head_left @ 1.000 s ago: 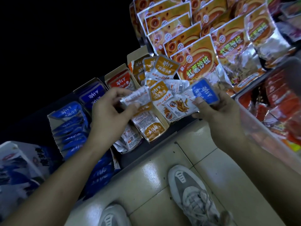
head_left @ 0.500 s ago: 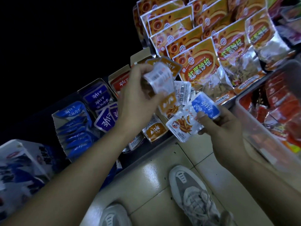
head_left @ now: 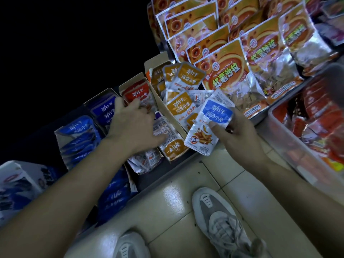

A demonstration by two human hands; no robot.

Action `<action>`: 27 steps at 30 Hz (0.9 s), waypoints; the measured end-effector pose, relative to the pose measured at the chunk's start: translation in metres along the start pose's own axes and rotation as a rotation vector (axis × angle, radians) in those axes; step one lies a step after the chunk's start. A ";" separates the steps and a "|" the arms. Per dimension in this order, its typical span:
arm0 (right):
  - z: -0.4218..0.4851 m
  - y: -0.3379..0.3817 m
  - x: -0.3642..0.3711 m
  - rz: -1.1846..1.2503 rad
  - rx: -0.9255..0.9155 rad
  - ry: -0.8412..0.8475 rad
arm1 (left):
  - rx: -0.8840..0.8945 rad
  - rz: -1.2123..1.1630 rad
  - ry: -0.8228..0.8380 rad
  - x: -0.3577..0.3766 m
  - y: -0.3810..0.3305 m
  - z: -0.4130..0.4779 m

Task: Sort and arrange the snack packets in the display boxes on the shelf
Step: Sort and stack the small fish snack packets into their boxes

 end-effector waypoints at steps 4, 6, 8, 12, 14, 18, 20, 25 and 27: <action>-0.010 -0.005 -0.001 0.033 -0.034 -0.021 | 0.030 -0.007 0.183 0.009 -0.002 0.012; -0.015 -0.008 -0.003 0.042 -0.048 -0.053 | 0.030 -0.013 0.207 0.012 -0.001 0.011; -0.019 -0.011 -0.004 0.037 -0.044 -0.073 | 0.033 -0.003 0.220 0.013 0.000 0.011; -0.021 -0.017 -0.007 -0.024 -0.017 -0.097 | 0.022 -0.153 0.158 0.009 0.003 0.013; -0.021 -0.017 -0.006 -0.008 -0.010 -0.083 | 0.024 -0.265 0.041 0.004 0.005 0.010; -0.021 -0.007 0.000 0.040 -0.040 -0.053 | 0.024 -0.244 0.005 0.003 0.005 0.006; -0.020 -0.004 0.003 0.014 -0.055 -0.031 | 0.011 -0.162 0.062 0.005 0.002 0.009; -0.020 -0.004 0.011 -0.239 -0.069 0.075 | -0.005 -0.096 0.212 0.013 0.000 0.014; -0.021 -0.008 0.015 -0.369 -0.073 0.124 | -0.010 -0.137 0.186 0.013 0.003 0.015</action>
Point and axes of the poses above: each hand's wrist, its own z-axis towards the middle knuckle, its own x-axis out of the palm, y = z × x, the point moved 9 cm from there along z, towards the middle knuckle, and after that the axes turned 12 degrees about y, right-handed, at the moved point
